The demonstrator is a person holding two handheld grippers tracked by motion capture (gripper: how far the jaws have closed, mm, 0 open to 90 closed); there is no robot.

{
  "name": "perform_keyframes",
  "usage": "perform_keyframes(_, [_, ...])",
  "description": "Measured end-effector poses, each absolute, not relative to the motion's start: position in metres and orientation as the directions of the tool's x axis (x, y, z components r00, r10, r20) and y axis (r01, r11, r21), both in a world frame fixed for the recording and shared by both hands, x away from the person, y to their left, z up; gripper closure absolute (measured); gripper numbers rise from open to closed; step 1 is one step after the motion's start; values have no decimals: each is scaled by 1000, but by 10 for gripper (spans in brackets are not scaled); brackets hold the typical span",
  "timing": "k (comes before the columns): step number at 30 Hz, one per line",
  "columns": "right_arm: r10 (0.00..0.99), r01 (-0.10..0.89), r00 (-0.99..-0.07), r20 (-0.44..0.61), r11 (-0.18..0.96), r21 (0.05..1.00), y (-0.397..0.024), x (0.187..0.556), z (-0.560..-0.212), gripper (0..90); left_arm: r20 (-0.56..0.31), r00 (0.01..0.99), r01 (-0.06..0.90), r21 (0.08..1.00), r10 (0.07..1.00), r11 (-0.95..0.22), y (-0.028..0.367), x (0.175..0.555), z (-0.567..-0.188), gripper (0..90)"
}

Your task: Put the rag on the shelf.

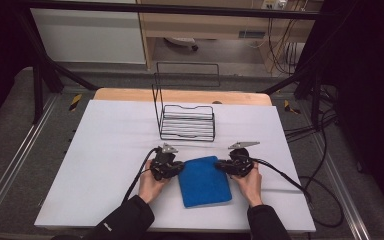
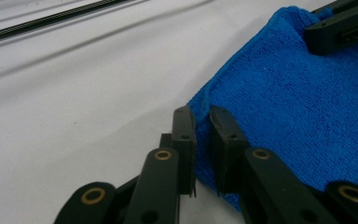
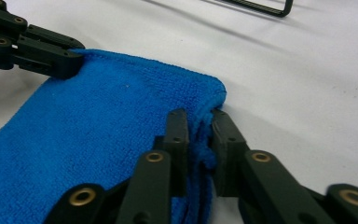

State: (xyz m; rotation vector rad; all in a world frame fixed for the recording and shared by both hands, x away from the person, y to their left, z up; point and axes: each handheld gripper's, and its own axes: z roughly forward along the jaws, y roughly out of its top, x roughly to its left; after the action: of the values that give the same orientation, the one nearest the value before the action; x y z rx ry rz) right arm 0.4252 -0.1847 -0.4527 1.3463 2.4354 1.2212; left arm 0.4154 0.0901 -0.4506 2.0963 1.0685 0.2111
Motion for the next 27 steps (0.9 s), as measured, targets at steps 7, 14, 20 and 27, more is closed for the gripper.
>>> perform_keyframes(7, [747,684,-590,305,263,680,-187,426,-448,859,-227,622,651,682,749,-334,94,418,-451,822])
perform_keyframes(14, [735,676,-595,325,240,696,-190,423,-441,861,-229,628,645,687,744,-334,96,417,-448,864])
perform_keyframes(20, [730,667,-600,328,229,709,-192,420,-437,862,-236,633,638,698,737,-324,97,415,-443,870])
perform_keyframes(27, [724,649,-607,328,214,730,-194,417,-432,862,-235,647,613,726,726,-312,100,412,-430,872])
